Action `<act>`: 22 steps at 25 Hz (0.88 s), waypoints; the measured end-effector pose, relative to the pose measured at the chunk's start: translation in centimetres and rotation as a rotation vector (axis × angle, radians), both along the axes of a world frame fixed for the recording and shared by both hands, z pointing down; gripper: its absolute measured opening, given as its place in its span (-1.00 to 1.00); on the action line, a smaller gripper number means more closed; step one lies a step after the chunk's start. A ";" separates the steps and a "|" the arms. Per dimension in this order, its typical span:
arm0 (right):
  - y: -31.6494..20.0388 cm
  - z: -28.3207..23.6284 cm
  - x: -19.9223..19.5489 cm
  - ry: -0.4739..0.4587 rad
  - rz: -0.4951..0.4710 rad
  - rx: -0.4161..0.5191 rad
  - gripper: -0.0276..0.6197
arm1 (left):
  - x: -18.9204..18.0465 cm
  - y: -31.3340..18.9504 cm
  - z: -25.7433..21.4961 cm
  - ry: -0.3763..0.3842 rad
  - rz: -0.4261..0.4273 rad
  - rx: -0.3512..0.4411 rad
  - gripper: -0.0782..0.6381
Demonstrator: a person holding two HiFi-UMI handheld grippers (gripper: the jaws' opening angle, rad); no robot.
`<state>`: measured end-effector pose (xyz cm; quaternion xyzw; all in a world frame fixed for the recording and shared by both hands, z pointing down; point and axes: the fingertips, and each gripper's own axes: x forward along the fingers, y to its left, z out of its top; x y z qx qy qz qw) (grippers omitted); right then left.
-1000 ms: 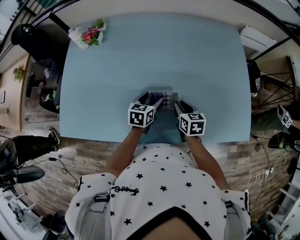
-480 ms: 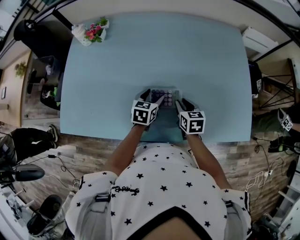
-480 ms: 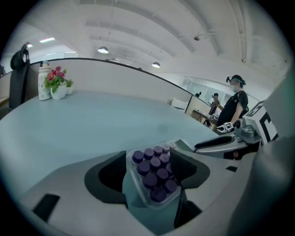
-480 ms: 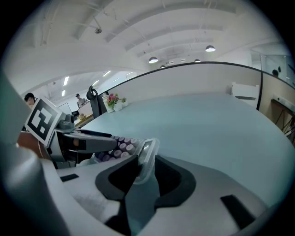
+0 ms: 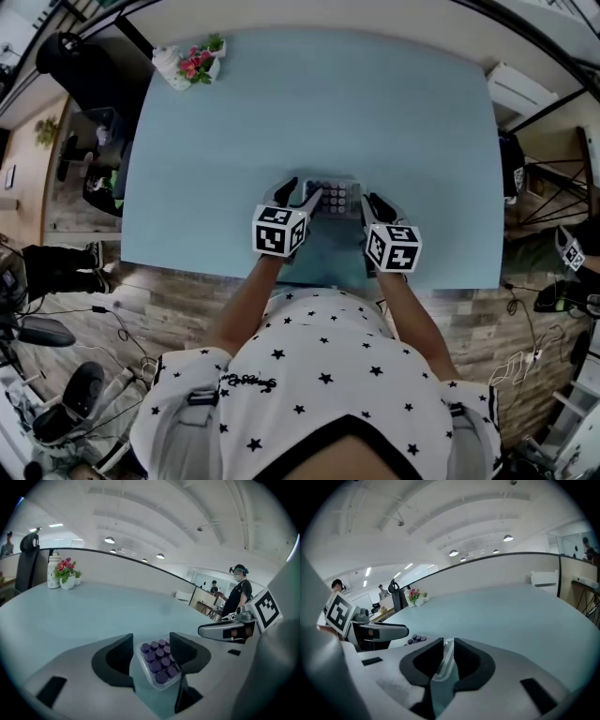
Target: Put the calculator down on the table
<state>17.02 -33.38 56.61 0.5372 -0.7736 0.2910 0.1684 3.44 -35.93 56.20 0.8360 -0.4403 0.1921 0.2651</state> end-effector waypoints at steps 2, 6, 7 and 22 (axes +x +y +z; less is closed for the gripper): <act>-0.2 -1.4 0.1 -0.023 0.016 0.050 -0.78 | -0.4 0.0 -1.3 0.011 -0.007 0.039 -0.18; -0.5 -4.3 -0.2 -0.061 0.022 0.145 -0.92 | -1.7 0.0 -3.8 0.026 -0.038 0.113 -0.46; -0.5 -4.9 -0.2 -0.064 0.020 0.165 -0.92 | -1.9 0.0 -4.3 0.019 -0.042 0.131 -0.53; 1.3 -11.8 -1.5 -0.134 -0.051 0.368 -0.93 | -1.8 3.5 -11.4 0.026 -0.025 0.327 -0.67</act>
